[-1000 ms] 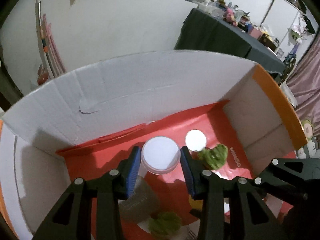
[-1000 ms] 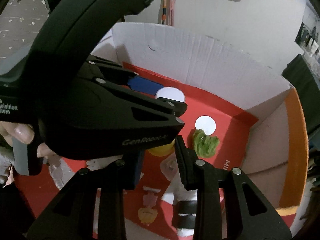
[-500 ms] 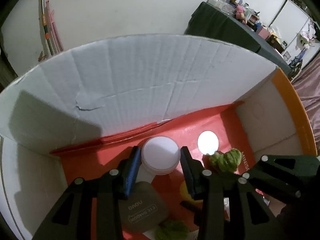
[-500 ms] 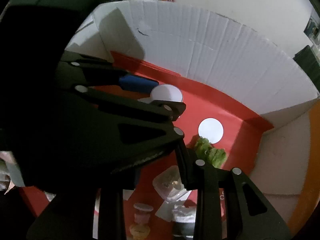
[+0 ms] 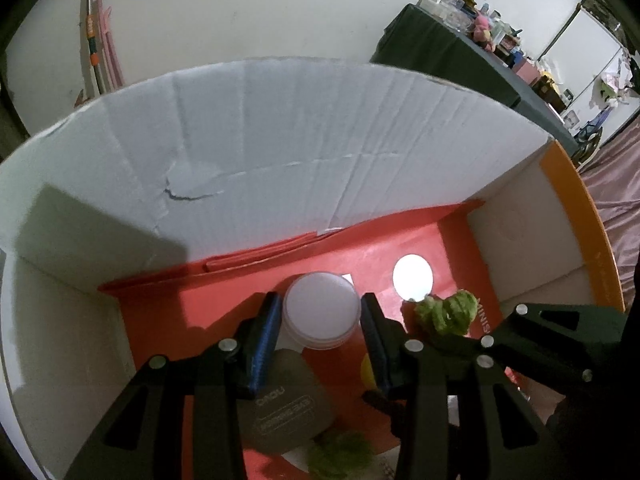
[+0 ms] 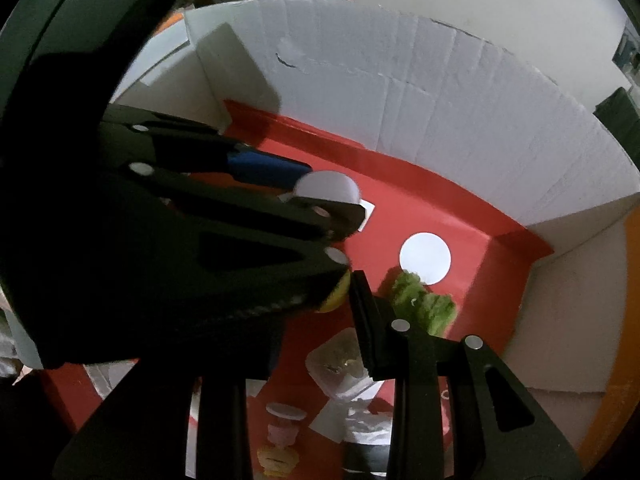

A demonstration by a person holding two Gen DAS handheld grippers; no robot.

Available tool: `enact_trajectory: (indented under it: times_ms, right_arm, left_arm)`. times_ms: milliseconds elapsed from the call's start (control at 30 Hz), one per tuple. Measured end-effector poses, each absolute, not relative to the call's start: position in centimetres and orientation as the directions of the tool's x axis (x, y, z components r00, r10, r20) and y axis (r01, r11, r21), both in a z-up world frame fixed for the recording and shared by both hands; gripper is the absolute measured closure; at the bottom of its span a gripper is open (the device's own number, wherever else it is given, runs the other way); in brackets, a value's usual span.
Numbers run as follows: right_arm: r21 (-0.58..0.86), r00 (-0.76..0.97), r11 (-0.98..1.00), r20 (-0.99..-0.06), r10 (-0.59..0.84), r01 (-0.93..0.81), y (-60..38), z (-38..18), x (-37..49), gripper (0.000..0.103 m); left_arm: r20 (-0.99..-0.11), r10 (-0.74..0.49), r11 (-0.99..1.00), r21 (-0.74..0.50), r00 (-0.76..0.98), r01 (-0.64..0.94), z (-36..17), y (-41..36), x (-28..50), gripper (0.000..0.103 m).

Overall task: Organize objects
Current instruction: 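Lower both lids onto the box floor and open both tools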

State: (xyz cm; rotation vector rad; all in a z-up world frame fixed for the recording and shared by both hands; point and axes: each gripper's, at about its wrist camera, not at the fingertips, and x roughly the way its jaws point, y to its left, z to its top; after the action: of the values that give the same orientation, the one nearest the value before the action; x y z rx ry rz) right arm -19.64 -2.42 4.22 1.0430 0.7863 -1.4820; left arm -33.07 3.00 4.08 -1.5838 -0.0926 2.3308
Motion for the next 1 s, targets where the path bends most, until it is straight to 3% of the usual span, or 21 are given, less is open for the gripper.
enact_trajectory:
  times_ms: [1000]
  right_arm:
    - [0.114, 0.043, -0.176, -0.929, -0.367, 0.978, -1.4, 4.1, -21.8, 0.073]
  left_arm:
    - [-0.880, 0.335, -0.936, -0.272, -0.337, -0.223, 4.1, 3.0, -33.3, 0.056]
